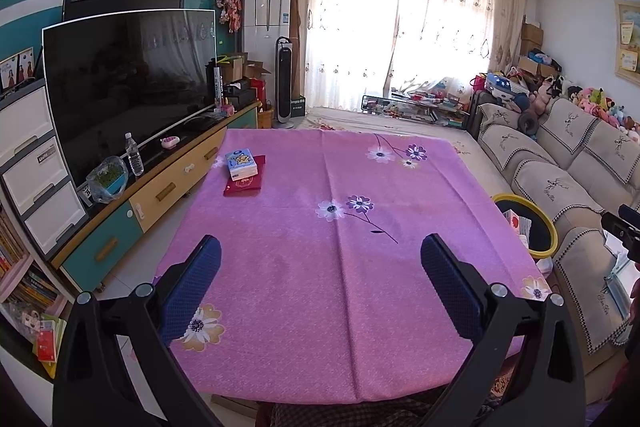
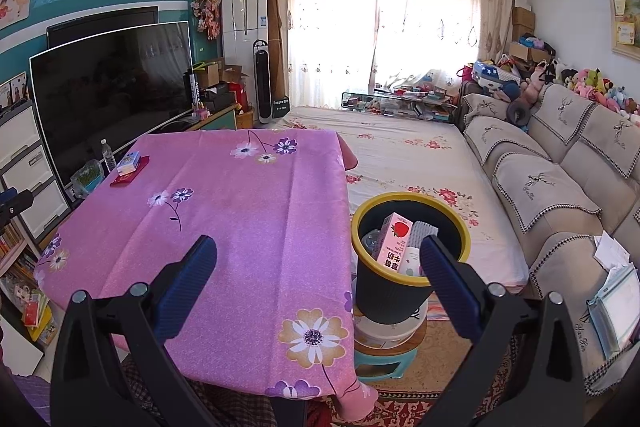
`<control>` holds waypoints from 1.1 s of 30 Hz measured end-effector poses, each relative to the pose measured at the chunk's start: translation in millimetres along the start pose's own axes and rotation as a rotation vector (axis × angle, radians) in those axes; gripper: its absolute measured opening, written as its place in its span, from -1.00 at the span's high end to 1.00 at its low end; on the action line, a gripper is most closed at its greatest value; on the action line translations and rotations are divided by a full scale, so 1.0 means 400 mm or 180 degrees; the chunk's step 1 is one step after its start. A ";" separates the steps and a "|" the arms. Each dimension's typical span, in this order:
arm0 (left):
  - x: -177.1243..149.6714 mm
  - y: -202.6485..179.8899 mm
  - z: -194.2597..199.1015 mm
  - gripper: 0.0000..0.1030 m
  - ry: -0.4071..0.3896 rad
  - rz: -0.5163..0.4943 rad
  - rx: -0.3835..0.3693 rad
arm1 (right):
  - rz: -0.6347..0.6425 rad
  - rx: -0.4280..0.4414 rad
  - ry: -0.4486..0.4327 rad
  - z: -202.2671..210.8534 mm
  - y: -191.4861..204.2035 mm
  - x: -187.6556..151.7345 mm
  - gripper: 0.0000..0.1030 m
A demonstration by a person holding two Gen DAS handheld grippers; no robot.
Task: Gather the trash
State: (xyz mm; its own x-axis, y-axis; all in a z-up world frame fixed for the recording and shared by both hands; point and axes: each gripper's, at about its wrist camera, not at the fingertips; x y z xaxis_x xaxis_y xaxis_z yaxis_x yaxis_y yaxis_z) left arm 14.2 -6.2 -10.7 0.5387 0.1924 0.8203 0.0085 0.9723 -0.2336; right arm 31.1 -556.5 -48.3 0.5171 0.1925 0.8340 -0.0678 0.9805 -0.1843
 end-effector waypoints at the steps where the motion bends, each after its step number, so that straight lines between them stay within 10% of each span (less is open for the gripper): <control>1: -0.001 -0.001 -0.001 -0.91 0.0000 -0.0002 0.0003 | 0.0001 0.0001 0.0000 0.000 0.000 0.000 -0.88; 33: -0.010 0.009 -0.010 -0.91 0.0008 -0.0010 0.0052 | -0.0017 0.0044 0.0023 -0.018 0.005 -0.014 -0.88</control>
State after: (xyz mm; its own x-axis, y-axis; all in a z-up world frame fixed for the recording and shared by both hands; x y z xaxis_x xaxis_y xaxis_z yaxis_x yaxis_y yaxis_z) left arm 15.5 -4.0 -16.7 0.5408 0.1889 0.8196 -0.0034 0.9749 -0.2225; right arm 34.3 -555.7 -57.0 0.5235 0.1869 0.8313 -0.0768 0.9820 -0.1724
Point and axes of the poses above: each gripper's, at about its wrist camera, not at the fingertips, and z roughly against the way its jaws point, y to its left, x to its top, and after that the axes turned 13 degrees about z, right-handed
